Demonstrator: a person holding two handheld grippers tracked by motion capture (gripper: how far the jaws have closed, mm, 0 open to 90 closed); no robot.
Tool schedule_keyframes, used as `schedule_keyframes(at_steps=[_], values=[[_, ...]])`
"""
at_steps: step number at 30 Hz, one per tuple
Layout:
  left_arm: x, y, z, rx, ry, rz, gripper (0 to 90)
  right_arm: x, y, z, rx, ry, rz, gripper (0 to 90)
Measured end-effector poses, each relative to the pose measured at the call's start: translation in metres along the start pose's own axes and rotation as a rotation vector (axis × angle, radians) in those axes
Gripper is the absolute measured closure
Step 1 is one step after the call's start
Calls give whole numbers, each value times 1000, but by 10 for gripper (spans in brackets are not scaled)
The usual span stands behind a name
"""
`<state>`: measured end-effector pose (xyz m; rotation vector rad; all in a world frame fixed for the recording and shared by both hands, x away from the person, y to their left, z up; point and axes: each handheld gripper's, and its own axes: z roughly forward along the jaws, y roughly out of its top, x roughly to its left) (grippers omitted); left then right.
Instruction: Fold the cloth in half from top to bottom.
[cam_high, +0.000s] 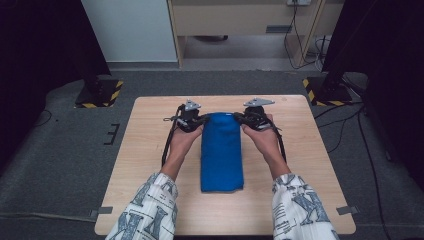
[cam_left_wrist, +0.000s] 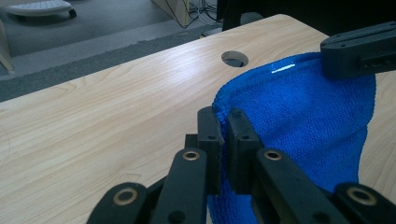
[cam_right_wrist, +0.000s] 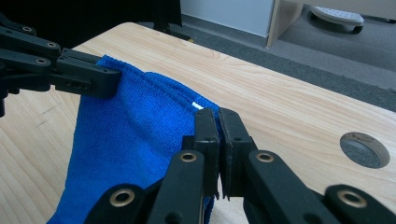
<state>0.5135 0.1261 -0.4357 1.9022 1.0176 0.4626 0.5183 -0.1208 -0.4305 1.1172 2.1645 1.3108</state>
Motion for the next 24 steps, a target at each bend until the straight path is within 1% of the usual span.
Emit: schedule_keyframes(at_steps=[2, 8, 10, 11, 13, 16, 19, 21, 24], values=[[-2, 0, -2, 3, 0, 9, 851, 1, -2, -3, -8, 5, 3, 874], [-7, -4, -7, -4, -13, 7, 851, 2, -8, -9, -15, 10, 7, 874], [-9, -6, -9, -3, -15, 17, 851, 4, -11, -12, -18, 10, 5, 874], [-12, -8, -12, -3, -18, 27, 852, 5, -13, -15, -25, 9, 4, 874], [-14, -9, -14, -4, -19, 31, 852, 8, -16, -18, -19, 12, -1, 874], [-21, -12, -22, -11, -25, 45, 852, 11, -19, -23, -21, 12, -5, 874], [-22, -13, -25, -9, -26, 48, 852, 14, -21, -27, -24, 16, -4, 875], [-23, -15, -29, -9, -25, 53, 852, 19, -23, -31, -26, 24, -14, 875], [-24, -18, -32, -5, -29, 58, 851, 22, -26, -34, -27, 32, -18, 875]])
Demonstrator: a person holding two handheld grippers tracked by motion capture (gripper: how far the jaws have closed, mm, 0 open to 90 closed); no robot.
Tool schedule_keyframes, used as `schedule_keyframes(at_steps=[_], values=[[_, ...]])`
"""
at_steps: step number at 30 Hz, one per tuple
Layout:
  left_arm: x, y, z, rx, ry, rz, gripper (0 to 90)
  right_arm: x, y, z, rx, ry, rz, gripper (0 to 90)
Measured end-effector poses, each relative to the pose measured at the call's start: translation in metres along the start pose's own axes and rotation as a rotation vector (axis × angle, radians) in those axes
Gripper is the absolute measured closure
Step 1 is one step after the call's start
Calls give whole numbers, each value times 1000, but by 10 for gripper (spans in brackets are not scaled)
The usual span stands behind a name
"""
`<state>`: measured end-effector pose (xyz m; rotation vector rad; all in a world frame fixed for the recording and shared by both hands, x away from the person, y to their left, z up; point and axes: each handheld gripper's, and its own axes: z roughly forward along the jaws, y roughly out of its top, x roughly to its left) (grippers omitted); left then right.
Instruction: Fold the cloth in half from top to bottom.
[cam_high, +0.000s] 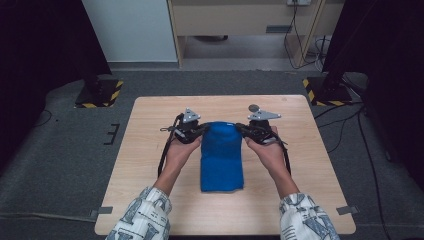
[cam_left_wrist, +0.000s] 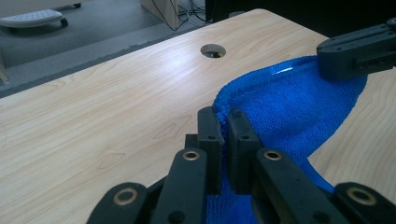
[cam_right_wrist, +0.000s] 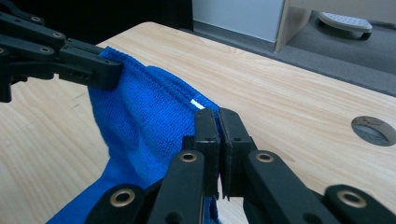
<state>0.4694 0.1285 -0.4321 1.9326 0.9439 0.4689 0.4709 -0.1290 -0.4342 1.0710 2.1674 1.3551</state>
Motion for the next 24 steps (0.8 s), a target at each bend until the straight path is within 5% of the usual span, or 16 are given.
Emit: schedule_keyframes(at_steps=[24], values=[[-7, -35, -7, 5, -55, -23, 850, 10, -34, -1, 44, 52, -16, 875]])
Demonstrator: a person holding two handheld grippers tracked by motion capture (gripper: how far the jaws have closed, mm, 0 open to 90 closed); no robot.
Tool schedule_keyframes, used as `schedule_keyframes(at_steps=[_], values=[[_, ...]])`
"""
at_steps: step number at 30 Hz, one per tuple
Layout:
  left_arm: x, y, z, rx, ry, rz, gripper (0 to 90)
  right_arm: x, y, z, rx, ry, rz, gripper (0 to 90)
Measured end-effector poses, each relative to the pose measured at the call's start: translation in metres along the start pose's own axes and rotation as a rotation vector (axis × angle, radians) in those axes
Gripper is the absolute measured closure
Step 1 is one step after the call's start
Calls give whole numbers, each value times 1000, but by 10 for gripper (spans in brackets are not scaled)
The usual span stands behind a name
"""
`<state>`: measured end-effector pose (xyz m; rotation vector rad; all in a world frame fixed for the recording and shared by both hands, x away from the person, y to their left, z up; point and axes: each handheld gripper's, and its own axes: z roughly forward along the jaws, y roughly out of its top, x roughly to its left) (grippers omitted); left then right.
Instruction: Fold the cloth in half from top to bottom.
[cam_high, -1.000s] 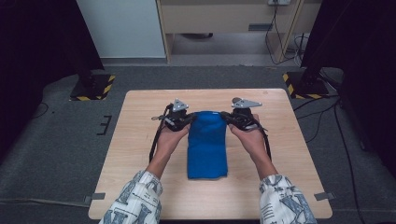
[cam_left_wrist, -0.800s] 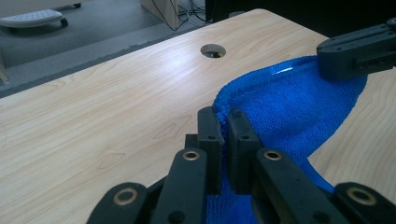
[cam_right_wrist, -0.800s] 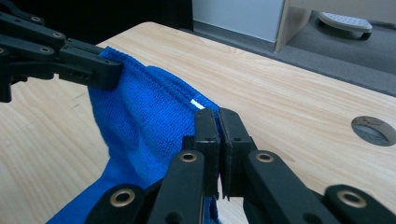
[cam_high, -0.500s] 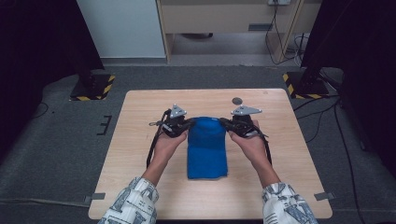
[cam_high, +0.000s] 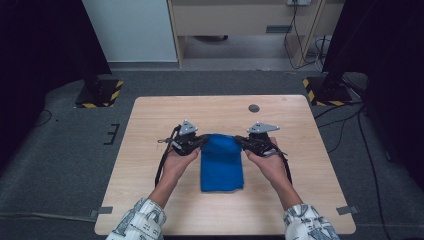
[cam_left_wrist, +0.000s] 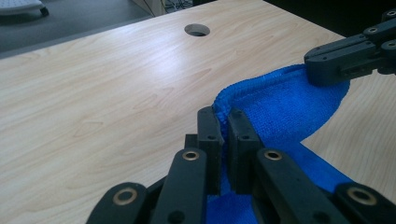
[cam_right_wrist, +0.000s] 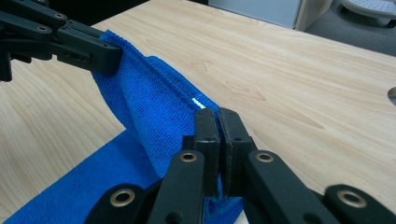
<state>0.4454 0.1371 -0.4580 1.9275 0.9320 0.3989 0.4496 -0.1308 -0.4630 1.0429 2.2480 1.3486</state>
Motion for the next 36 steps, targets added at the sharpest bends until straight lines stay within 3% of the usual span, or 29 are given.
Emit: schedule_keyframes(at_steps=[12, 22, 24, 27, 30, 36], values=[[-3, -15, -5, 6, -19, -9, 836, 5, -11, -1, -5, 24, 13, 875], [-4, -36, -6, 8, -36, -46, 800, 10, -21, 2, 19, 44, 19, 876], [-3, -37, -8, -2, -32, -58, 754, 10, -21, 2, 19, 46, 20, 877], [-3, -37, -11, -15, -21, -66, 583, 11, -21, 1, 24, 46, 25, 877], [-2, -37, -13, -26, -38, -94, 425, 10, -21, 1, 29, 46, 19, 877], [1, -32, -29, -73, -47, -107, 308, 11, -22, 2, 44, 51, 28, 878]])
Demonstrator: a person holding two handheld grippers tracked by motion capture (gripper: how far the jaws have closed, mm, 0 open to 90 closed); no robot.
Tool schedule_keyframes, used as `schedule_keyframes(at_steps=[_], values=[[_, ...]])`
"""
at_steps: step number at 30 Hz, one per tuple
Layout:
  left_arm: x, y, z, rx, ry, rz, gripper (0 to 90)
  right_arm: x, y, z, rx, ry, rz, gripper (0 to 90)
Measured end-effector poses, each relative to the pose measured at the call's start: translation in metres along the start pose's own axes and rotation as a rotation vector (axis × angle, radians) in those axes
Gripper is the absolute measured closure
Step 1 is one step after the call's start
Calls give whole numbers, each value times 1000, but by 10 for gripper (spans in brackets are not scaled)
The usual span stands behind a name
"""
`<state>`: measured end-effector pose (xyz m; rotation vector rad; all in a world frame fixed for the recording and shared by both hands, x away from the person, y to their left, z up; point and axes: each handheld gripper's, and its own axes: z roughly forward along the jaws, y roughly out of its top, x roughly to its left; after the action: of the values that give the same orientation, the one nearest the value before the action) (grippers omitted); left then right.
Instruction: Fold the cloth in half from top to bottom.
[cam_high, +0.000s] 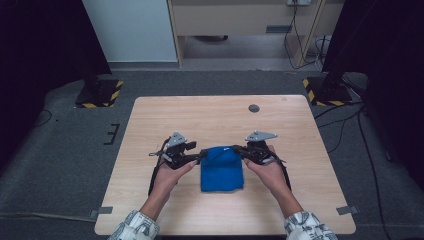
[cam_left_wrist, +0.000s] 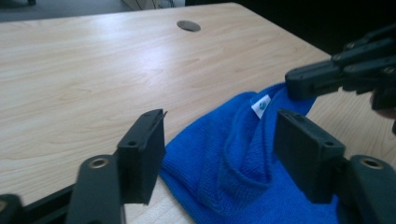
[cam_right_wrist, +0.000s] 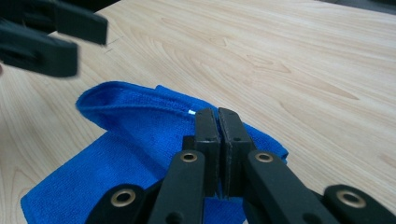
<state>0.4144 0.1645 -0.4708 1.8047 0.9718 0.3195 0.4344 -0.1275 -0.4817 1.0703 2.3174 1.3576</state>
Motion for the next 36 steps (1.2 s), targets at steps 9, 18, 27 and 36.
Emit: schedule_keyframes(at_steps=[9, 18, 27, 36], values=[[36, -6, -17, -17, 109, -35, 217, 7, 0, 2, 1, 21, -5, 878], [49, -16, -17, 16, 153, -60, 212, 15, 5, -8, -39, 46, 5, 878], [55, -21, -16, 30, 184, -71, 212, 22, -1, -20, -75, 89, 7, 878], [54, -22, -15, 43, 185, -68, 211, 26, -12, -26, -70, 119, 15, 877]])
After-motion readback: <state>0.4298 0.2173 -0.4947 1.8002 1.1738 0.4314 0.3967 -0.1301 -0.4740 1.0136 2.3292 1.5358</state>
